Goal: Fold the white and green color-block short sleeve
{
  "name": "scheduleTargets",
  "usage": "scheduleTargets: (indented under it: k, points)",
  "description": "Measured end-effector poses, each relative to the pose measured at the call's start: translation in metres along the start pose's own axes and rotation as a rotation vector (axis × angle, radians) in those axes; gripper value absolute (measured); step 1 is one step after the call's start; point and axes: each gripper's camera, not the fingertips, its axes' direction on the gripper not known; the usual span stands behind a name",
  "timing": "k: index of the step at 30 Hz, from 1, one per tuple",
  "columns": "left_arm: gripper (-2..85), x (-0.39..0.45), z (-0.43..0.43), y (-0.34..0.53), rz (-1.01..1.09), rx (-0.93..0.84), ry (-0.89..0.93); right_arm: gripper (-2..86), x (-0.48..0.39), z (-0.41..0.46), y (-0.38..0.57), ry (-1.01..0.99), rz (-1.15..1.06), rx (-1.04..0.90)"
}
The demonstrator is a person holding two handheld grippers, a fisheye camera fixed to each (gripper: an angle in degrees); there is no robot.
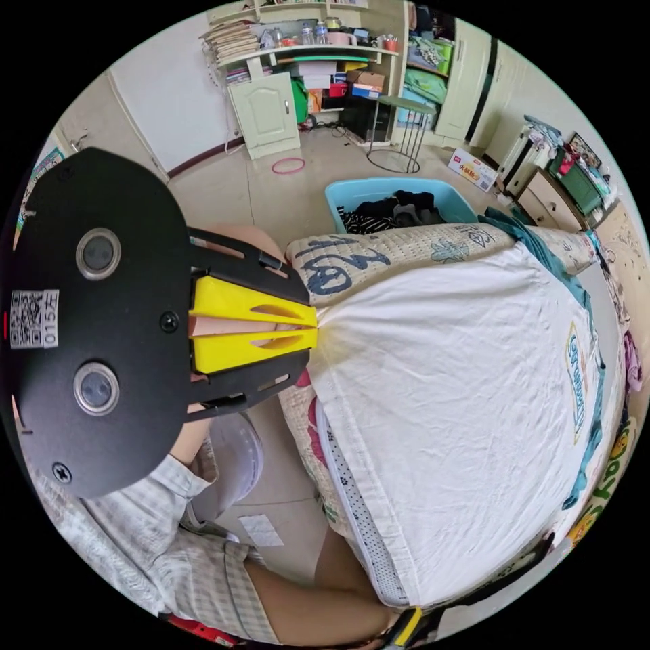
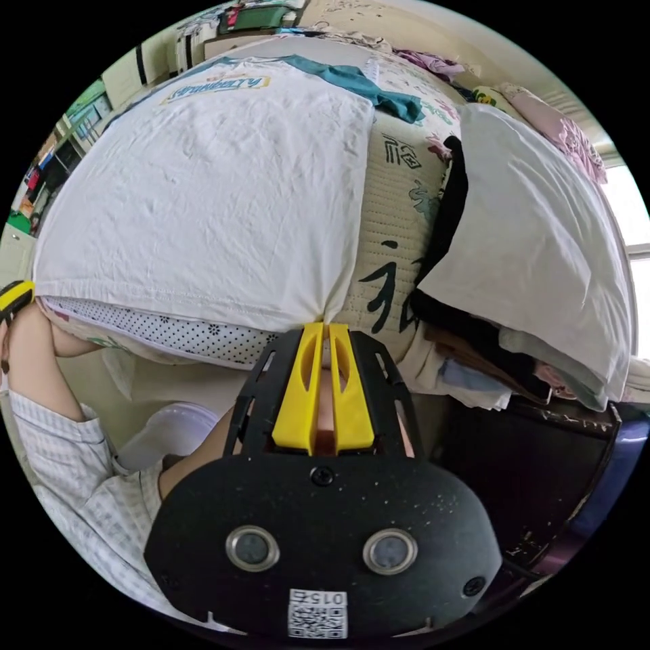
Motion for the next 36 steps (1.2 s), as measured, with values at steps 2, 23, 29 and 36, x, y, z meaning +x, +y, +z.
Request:
scheduleTargets:
  k: [2,23,29,36]
  points:
    - [-0.4,0.004,0.001,0.0,0.007,-0.006,-0.024,0.4,0.004,-0.002,0.002,-0.018,0.0,0.005]
    - [-0.6,-0.161,-0.021,0.075,-0.215,0.126,0.469,-0.3,-0.005,-0.05,0.047,0.279,-0.182,0.116]
    - [-0.5,-0.221,-0.086,0.143,-0.3,0.425,0.544,-0.3,0.018,-0.078,0.065,0.323,-0.266,0.271]
    - [-0.7,-0.237,-0.119,0.163,-0.336,0.709,0.653,0.1,0.08,-0.131,0.069,0.019,-0.185,0.284]
